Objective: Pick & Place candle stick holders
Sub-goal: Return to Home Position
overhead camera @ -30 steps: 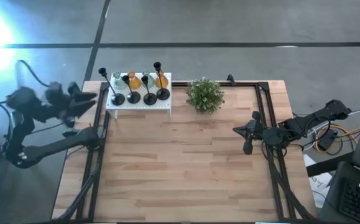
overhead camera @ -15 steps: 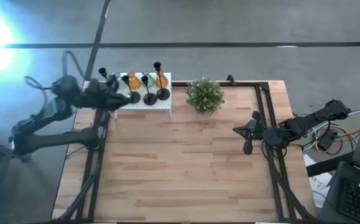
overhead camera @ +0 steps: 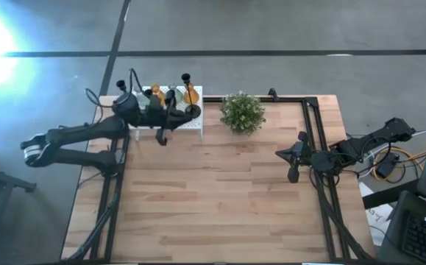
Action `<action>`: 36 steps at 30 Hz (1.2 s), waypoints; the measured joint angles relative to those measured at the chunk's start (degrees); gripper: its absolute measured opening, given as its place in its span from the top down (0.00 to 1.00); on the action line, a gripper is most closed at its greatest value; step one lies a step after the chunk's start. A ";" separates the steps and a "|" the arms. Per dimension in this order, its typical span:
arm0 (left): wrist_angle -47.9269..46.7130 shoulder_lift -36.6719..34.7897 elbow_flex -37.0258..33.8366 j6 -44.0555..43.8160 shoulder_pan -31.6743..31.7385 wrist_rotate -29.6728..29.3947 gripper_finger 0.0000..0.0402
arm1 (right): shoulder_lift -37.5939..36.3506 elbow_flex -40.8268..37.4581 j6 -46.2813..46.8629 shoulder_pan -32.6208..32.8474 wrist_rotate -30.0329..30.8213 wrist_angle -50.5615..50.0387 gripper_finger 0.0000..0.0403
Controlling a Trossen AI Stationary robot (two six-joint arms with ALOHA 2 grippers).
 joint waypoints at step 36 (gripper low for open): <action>14.06 -15.55 -24.89 15.24 -19.57 -12.96 0.91 | 0.00 0.00 0.00 0.02 0.00 0.01 0.98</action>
